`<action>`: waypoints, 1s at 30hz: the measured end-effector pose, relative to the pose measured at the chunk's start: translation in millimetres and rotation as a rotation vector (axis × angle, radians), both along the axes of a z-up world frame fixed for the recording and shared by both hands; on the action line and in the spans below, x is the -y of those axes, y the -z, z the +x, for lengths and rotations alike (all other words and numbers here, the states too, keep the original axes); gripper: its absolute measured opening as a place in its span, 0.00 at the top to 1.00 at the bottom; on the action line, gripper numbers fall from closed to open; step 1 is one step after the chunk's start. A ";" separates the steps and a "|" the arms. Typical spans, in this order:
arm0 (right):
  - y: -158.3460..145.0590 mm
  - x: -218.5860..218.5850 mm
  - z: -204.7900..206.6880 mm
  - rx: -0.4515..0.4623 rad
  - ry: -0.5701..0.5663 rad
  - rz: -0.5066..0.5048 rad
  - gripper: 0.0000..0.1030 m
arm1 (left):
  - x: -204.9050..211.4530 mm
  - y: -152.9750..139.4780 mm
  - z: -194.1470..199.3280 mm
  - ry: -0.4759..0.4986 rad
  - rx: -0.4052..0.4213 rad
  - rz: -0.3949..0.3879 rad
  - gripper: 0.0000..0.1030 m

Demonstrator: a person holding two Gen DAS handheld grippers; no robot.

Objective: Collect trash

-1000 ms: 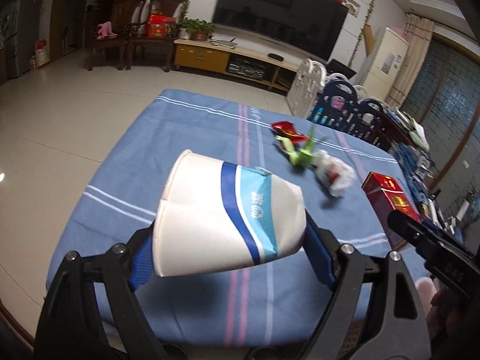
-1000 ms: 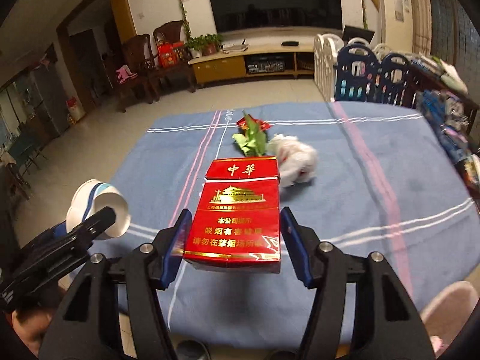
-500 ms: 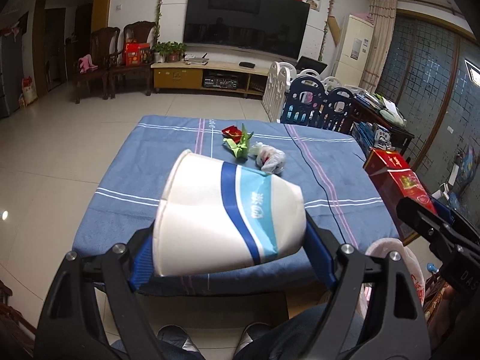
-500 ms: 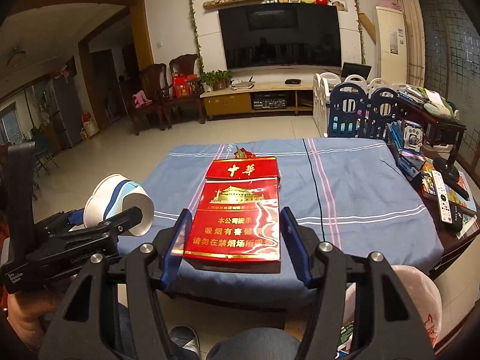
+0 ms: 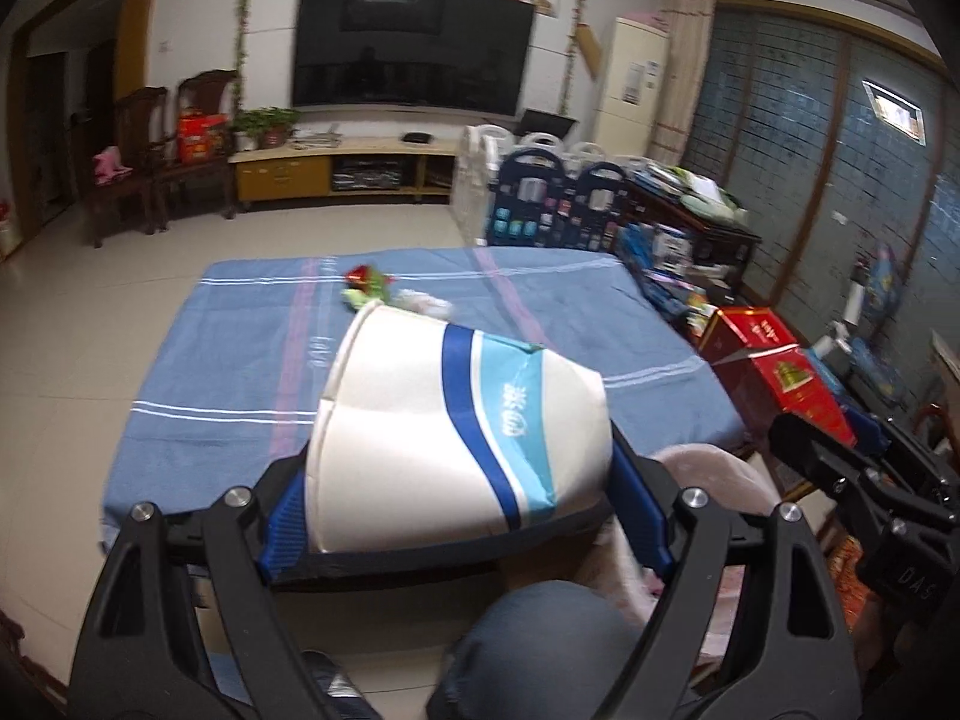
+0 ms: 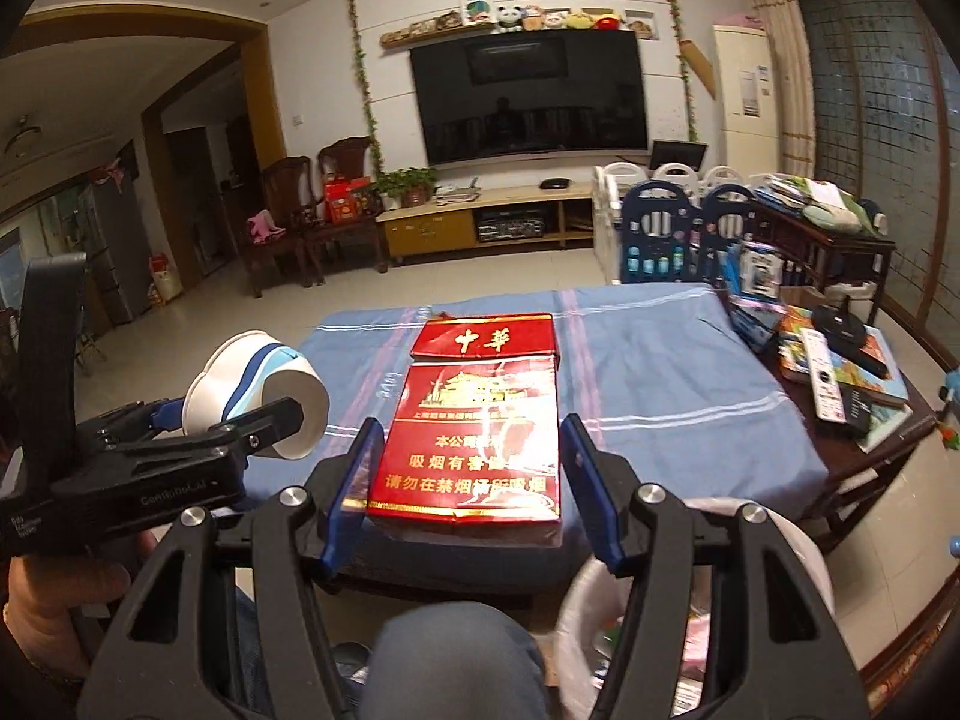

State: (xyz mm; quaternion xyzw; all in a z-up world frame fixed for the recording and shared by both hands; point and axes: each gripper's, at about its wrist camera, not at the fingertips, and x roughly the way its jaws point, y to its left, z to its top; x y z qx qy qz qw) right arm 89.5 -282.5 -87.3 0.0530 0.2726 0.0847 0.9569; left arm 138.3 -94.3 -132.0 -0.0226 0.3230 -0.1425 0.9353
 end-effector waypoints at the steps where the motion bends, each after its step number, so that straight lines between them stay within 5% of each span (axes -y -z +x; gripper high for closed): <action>1: 2.0 7.7 -3.6 -0.004 0.014 -0.001 0.42 | 14.2 2.2 0.2 0.032 -0.009 -0.007 0.19; 8: 25.1 108.0 -40.8 -0.058 0.202 -0.007 0.41 | 125.4 28.8 7.7 0.298 -0.104 -0.045 0.19; 12: 34.5 157.4 -54.2 -0.081 0.316 0.021 0.21 | 187.3 55.0 14.6 0.448 -0.154 -0.032 0.18; 14: 31.8 177.0 -65.8 -0.060 0.364 0.047 0.19 | 204.5 67.9 17.9 0.437 -0.169 0.007 0.18; 21: 33.3 174.6 -62.1 -0.064 0.343 0.078 0.18 | 150.7 64.3 24.9 0.344 -0.162 -0.036 0.09; 30: 36.8 75.2 -24.8 -0.102 0.122 0.045 0.18 | 25.7 41.7 17.7 0.030 -0.097 0.024 0.09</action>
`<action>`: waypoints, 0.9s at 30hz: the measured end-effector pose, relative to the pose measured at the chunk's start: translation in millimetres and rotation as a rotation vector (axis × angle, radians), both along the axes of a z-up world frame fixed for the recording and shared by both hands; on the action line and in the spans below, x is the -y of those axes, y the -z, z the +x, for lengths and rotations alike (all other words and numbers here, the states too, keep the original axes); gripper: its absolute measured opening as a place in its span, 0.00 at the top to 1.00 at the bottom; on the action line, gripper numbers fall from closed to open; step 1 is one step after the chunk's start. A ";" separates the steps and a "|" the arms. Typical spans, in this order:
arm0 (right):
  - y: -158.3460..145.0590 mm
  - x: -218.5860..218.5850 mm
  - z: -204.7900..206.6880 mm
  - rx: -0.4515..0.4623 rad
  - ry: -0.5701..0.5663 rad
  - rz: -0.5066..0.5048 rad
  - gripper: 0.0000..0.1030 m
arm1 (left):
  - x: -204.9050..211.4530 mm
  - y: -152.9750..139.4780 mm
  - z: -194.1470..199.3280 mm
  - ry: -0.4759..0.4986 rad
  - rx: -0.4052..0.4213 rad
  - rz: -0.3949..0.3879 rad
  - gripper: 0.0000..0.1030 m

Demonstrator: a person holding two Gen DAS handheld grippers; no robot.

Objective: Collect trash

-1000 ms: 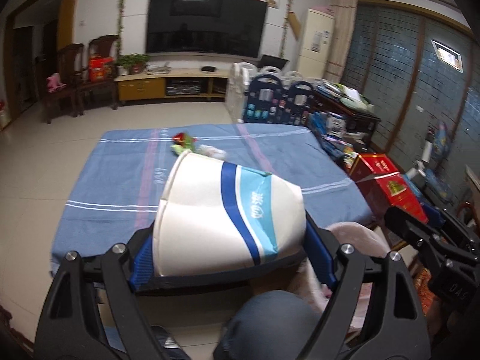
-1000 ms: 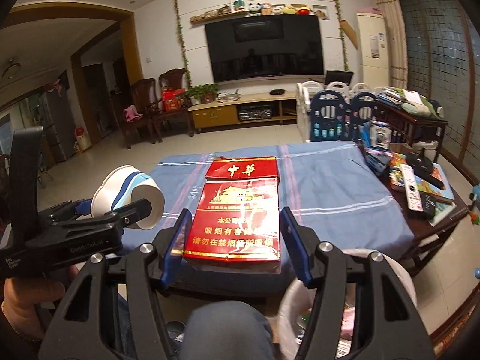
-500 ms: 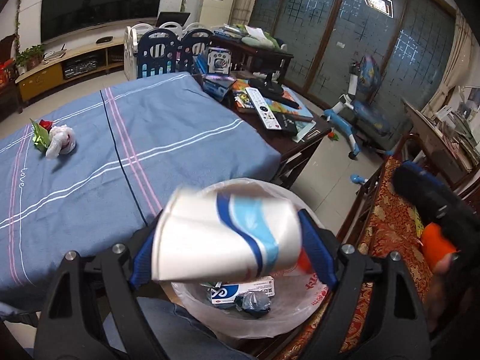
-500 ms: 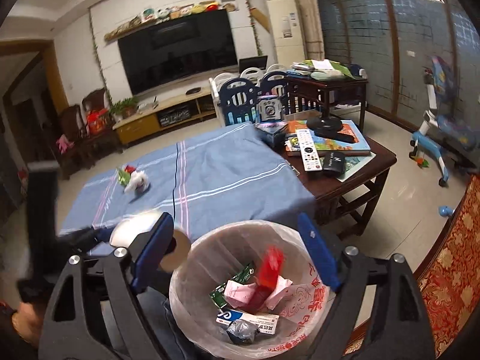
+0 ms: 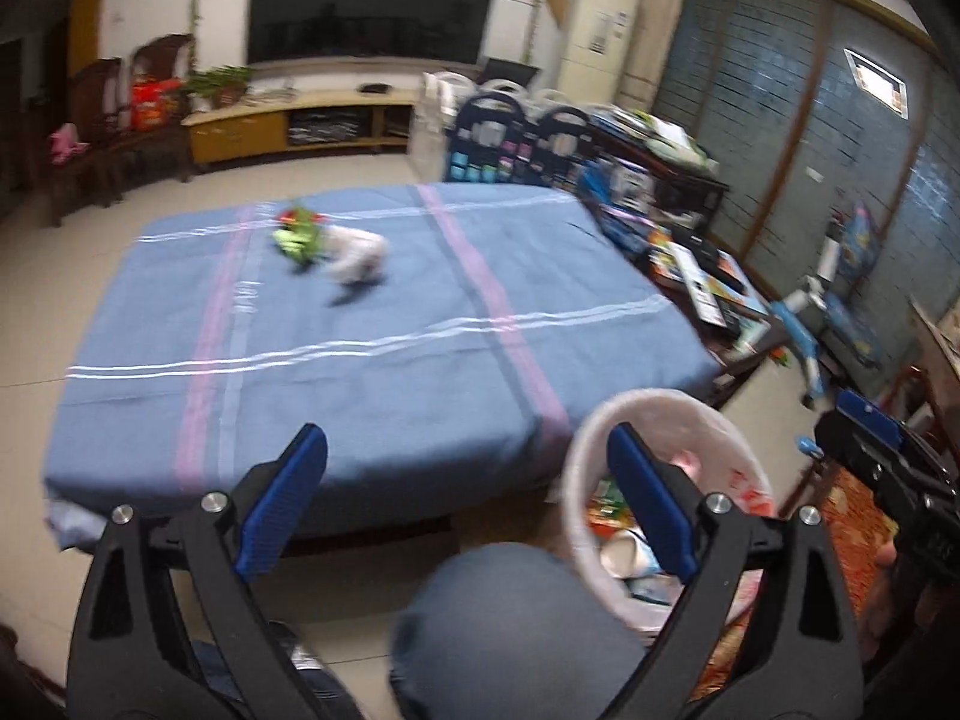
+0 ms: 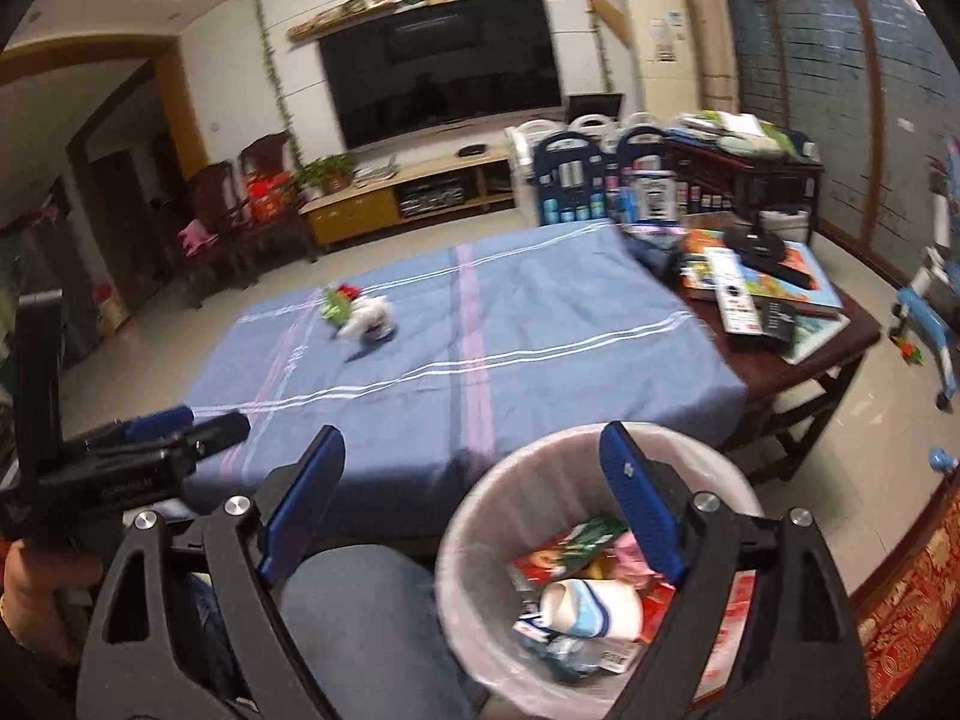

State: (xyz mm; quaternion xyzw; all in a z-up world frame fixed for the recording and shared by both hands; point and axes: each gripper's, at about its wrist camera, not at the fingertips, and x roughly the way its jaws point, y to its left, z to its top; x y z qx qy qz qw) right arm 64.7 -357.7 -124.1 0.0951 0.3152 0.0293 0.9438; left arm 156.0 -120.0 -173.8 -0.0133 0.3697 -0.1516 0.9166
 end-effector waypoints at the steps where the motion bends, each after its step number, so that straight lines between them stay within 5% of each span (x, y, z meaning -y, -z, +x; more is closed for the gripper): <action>1: -0.7 -13.4 2.5 0.001 -0.030 -0.003 0.18 | -13.0 -3.0 -2.4 -0.035 0.012 0.009 0.09; 9: -10.4 -84.9 16.4 0.021 -0.171 -0.025 0.18 | -89.6 -17.7 -22.5 -0.203 0.058 0.015 0.08; 27: 6.8 -110.8 50.9 -0.029 -0.195 -0.055 0.18 | -113.5 5.9 3.8 -0.219 -0.008 -0.006 0.08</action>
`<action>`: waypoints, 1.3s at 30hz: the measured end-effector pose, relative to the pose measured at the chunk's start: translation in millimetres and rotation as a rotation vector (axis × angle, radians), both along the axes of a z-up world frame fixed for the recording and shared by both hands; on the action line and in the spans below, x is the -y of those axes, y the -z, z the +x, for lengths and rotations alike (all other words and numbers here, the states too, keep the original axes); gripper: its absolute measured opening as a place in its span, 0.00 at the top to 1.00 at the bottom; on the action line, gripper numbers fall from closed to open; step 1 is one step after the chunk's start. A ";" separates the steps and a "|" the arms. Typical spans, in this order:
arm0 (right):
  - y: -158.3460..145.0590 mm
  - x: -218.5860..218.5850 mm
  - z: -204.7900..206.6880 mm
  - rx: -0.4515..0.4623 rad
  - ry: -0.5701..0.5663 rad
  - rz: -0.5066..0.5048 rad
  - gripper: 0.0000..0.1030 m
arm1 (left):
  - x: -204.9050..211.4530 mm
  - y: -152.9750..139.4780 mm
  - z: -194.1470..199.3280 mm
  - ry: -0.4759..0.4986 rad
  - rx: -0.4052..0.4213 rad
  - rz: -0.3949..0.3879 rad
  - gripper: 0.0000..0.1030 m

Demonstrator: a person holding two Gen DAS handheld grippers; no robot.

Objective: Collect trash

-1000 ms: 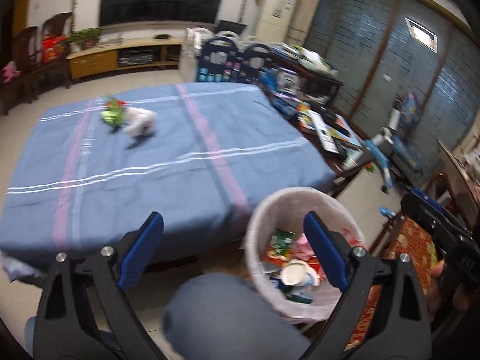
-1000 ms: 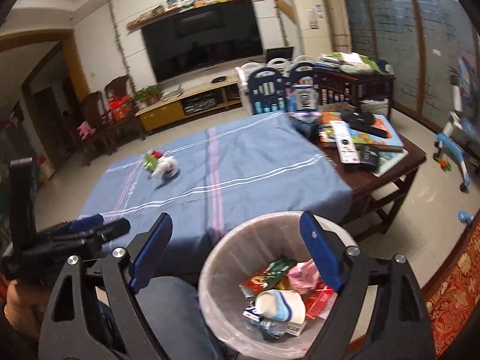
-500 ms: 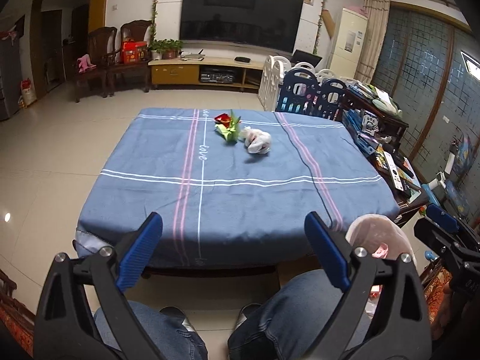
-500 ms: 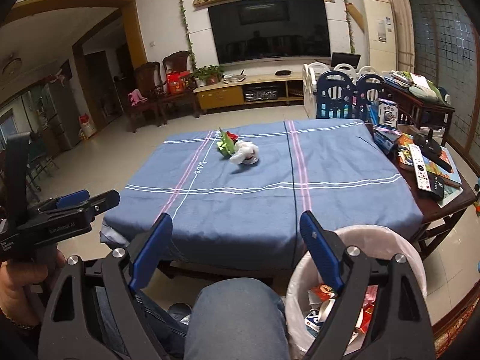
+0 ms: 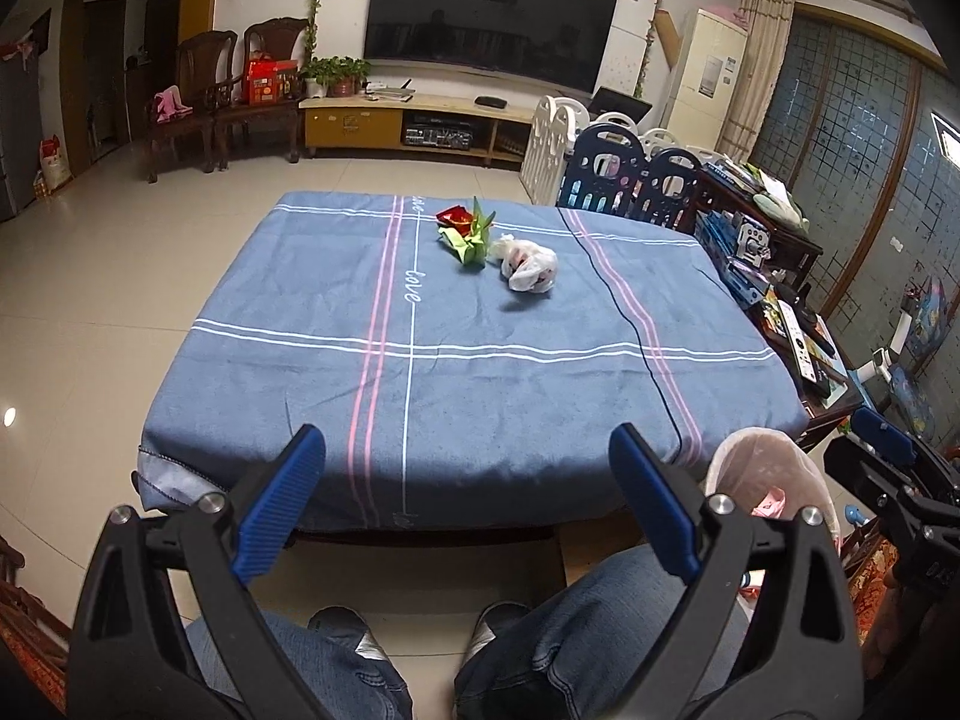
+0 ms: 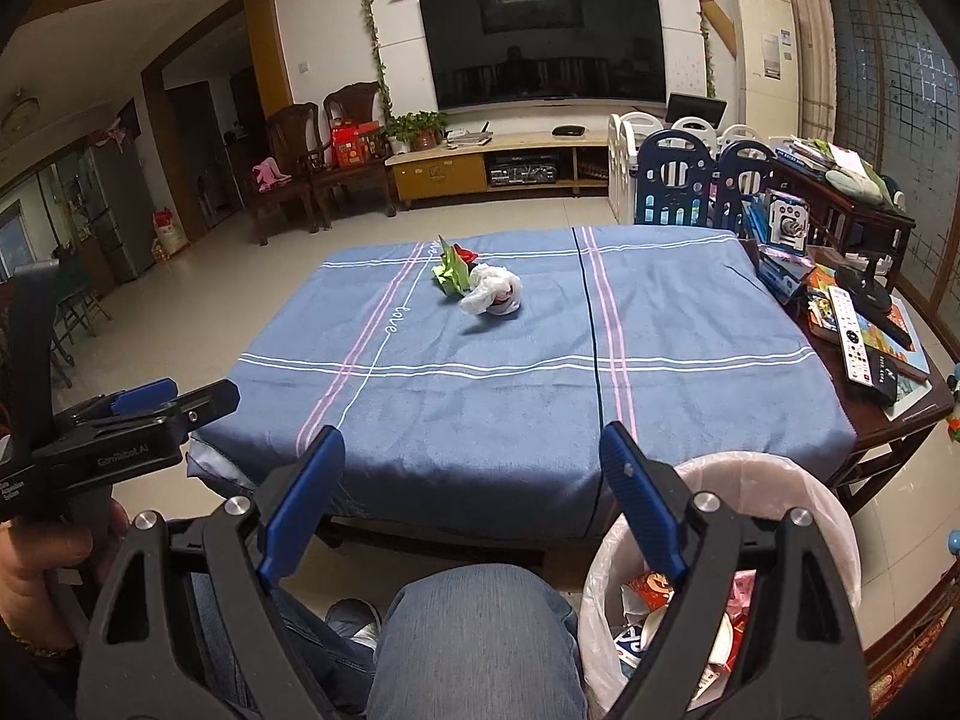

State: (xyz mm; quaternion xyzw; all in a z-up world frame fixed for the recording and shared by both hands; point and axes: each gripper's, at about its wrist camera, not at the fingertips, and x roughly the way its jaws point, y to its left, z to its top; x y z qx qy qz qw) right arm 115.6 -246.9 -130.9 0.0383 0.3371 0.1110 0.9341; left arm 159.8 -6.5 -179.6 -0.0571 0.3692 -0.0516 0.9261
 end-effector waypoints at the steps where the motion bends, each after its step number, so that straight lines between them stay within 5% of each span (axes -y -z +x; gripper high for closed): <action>1: 2.8 -1.7 7.6 -0.006 -0.001 -0.001 0.18 | -0.6 1.3 5.0 0.000 -0.004 -0.001 0.08; 11: 56.3 -29.8 161.3 -0.085 0.013 -0.030 0.18 | -7.1 40.7 117.0 0.003 -0.086 -0.005 0.08; 20: 136.9 -57.9 359.8 -0.211 0.050 -0.054 0.18 | -3.0 89.1 288.6 0.053 -0.139 -0.017 0.08; 22: 151.1 -59.9 384.5 -0.241 0.060 -0.077 0.36 | 4.6 98.4 322.4 0.075 -0.146 -0.005 0.08; 23: 159.5 -58.4 395.5 -0.281 0.055 -0.077 0.63 | 9.2 101.8 335.8 0.084 -0.144 0.004 0.08; 24: 164.8 -55.9 401.9 -0.322 0.040 -0.056 0.78 | 16.0 106.8 351.2 0.099 -0.145 0.012 0.08; 26: 161.7 -44.7 397.1 -0.323 0.046 -0.042 0.85 | 25.8 116.2 374.5 0.112 -0.153 0.012 0.08; 30: 146.0 -15.8 357.8 -0.298 0.042 0.004 0.86 | 40.9 136.0 418.3 0.111 -0.179 -0.014 0.11; 31: 142.9 -11.0 348.5 -0.291 0.044 0.008 0.86 | 43.1 142.7 427.5 0.107 -0.195 -0.016 0.18; 32: 138.8 -2.6 335.3 -0.290 0.045 0.018 0.86 | 43.5 150.2 435.1 0.103 -0.230 -0.028 0.51; 33: 135.2 4.7 322.9 -0.289 0.045 0.027 0.86 | 41.3 154.1 437.9 0.100 -0.253 -0.054 0.65; 35: 129.7 15.5 302.1 -0.283 0.046 0.033 0.86 | 33.4 149.5 427.5 0.089 -0.254 -0.090 0.70; 36: 126.9 20.0 292.8 -0.281 0.049 0.038 0.86 | 31.9 144.4 419.1 0.098 -0.246 -0.088 0.80; 39: 112.3 28.6 263.4 -0.257 0.048 0.067 0.86 | 26.7 119.7 374.6 0.125 -0.203 -0.067 0.80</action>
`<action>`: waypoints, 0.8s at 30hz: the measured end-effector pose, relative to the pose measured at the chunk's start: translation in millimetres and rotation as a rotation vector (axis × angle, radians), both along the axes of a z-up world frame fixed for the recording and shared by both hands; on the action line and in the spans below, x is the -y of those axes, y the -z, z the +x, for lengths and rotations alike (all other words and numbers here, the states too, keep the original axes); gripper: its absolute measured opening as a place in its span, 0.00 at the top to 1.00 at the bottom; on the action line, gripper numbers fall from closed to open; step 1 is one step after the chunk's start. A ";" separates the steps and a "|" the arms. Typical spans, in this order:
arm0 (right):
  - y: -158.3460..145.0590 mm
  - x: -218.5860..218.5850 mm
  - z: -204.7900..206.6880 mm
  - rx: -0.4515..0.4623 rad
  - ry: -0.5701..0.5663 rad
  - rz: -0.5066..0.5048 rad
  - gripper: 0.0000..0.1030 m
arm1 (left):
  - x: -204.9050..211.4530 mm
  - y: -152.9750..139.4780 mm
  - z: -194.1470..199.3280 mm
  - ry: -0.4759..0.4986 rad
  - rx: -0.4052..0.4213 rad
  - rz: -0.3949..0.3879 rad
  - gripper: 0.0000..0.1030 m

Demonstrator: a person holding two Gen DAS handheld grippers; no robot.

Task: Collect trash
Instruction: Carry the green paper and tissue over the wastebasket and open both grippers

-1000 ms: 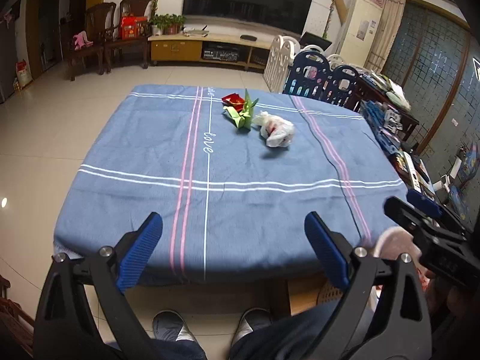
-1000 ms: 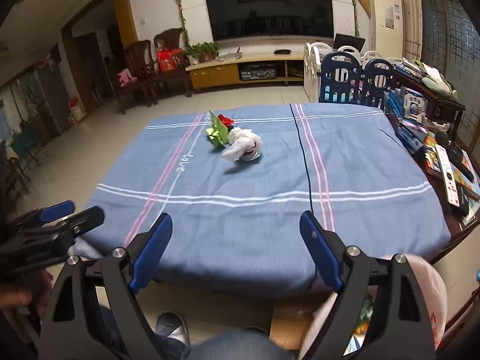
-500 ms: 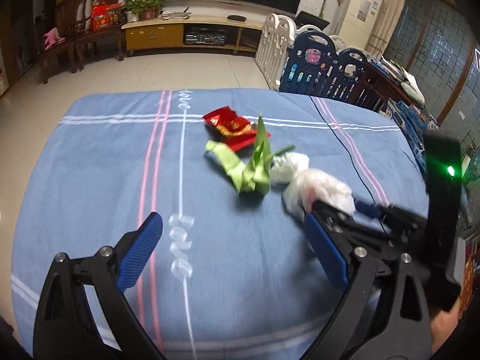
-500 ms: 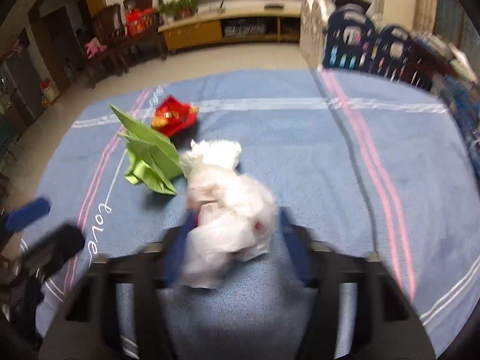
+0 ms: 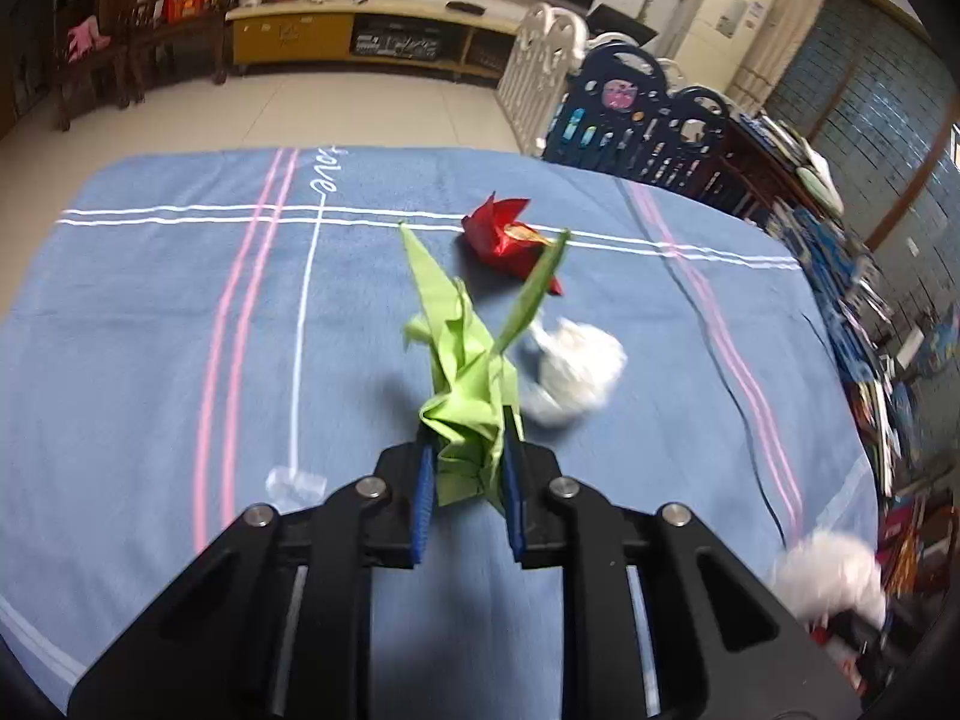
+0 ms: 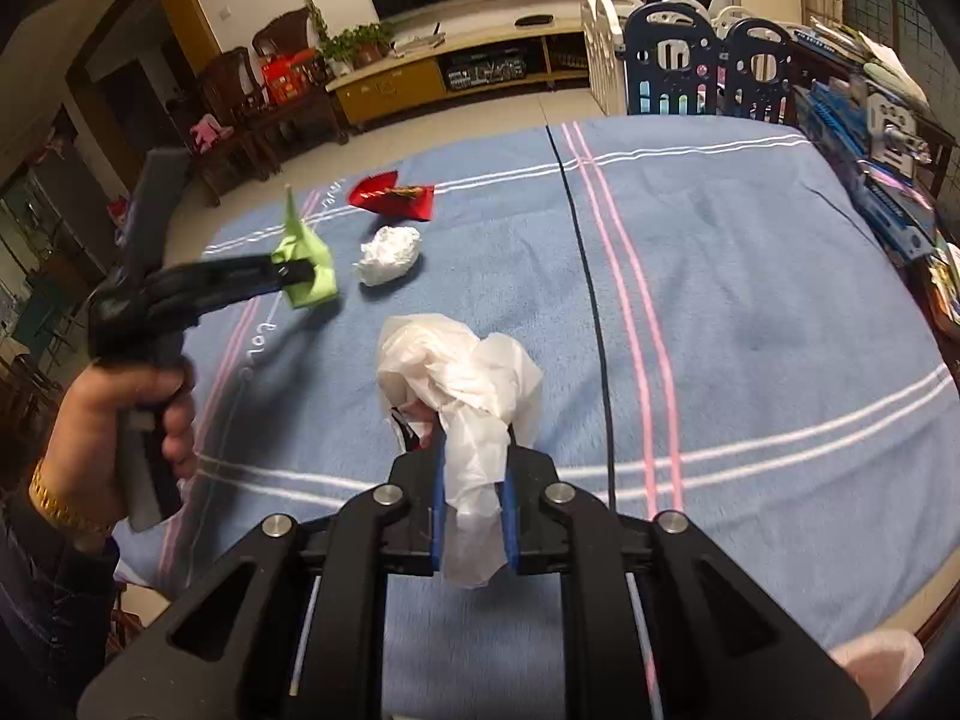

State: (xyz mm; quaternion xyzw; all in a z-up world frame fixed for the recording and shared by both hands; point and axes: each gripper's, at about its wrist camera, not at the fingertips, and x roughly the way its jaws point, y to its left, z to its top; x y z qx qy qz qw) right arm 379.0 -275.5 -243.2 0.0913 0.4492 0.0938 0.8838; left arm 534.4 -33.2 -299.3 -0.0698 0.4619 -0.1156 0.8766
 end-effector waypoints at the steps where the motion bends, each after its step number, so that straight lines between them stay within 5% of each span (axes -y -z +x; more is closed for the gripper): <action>1: -7.5 2.1 -10.2 0.013 -0.001 0.010 0.86 | -1.5 -9.3 -17.6 0.008 0.015 0.004 0.80; 8: -66.1 11.3 -98.1 0.105 -0.028 0.037 0.86 | -0.1 -83.0 -160.4 0.047 0.104 -0.028 0.80; 15: -123.3 24.8 -191.6 0.207 -0.032 -0.013 0.86 | 46.4 -138.4 -281.1 0.131 0.174 -0.042 0.79; 24: -151.7 67.5 -286.9 0.267 0.039 -0.059 0.85 | 144.2 -143.9 -372.5 0.351 0.125 -0.107 0.78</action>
